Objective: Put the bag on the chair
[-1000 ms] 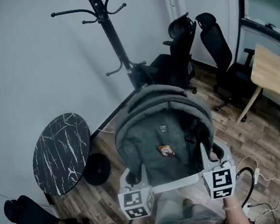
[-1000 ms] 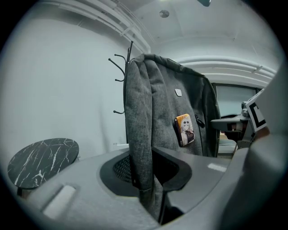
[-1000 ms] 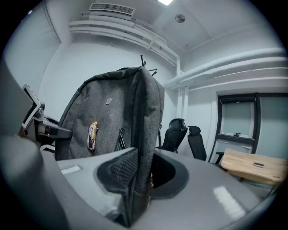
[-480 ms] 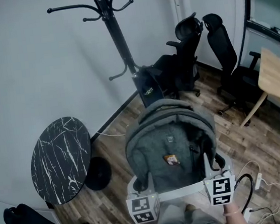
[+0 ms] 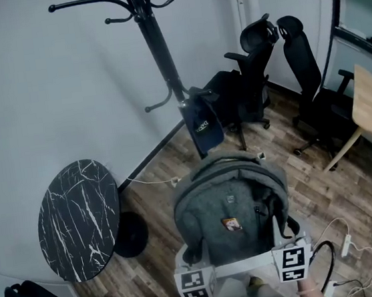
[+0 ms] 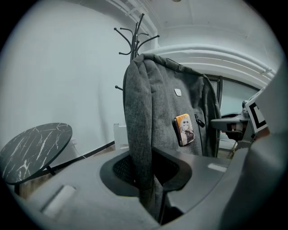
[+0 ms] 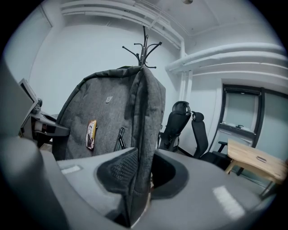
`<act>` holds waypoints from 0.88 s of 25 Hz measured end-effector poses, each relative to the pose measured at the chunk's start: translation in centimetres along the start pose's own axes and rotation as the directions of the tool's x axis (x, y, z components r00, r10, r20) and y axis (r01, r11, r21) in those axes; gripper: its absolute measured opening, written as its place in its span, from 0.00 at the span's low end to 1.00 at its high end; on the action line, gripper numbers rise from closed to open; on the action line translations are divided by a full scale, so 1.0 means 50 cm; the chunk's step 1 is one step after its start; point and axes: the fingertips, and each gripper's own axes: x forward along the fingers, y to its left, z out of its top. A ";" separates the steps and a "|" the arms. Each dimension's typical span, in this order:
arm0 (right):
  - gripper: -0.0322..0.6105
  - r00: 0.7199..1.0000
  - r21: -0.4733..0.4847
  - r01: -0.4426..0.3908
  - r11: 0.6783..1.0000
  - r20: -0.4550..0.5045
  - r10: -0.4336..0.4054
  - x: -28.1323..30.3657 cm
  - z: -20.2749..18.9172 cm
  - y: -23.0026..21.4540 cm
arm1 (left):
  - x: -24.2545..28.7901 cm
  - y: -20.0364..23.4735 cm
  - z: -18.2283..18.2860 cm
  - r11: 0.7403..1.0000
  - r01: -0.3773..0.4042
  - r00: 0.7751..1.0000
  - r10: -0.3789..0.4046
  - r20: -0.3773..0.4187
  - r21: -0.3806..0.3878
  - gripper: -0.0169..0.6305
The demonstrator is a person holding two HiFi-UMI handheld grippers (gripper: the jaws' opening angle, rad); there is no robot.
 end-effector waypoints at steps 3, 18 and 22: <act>0.17 1.000 -0.005 -0.001 1.000 -0.022 0.001 0.032 -0.020 0.006 | 0.031 0.010 -0.023 1.000 0.011 1.000 -0.011 -0.016 -0.013 0.15; 0.18 0.992 -0.017 -0.019 1.000 -0.126 0.016 0.143 -0.134 0.032 | 0.156 0.039 -0.146 0.999 0.014 0.995 -0.018 -0.096 -0.037 0.15; 0.17 0.988 -0.021 -0.026 0.999 -0.150 0.022 0.164 -0.175 0.041 | 0.177 0.042 -0.187 0.999 0.016 0.993 -0.021 -0.116 -0.045 0.15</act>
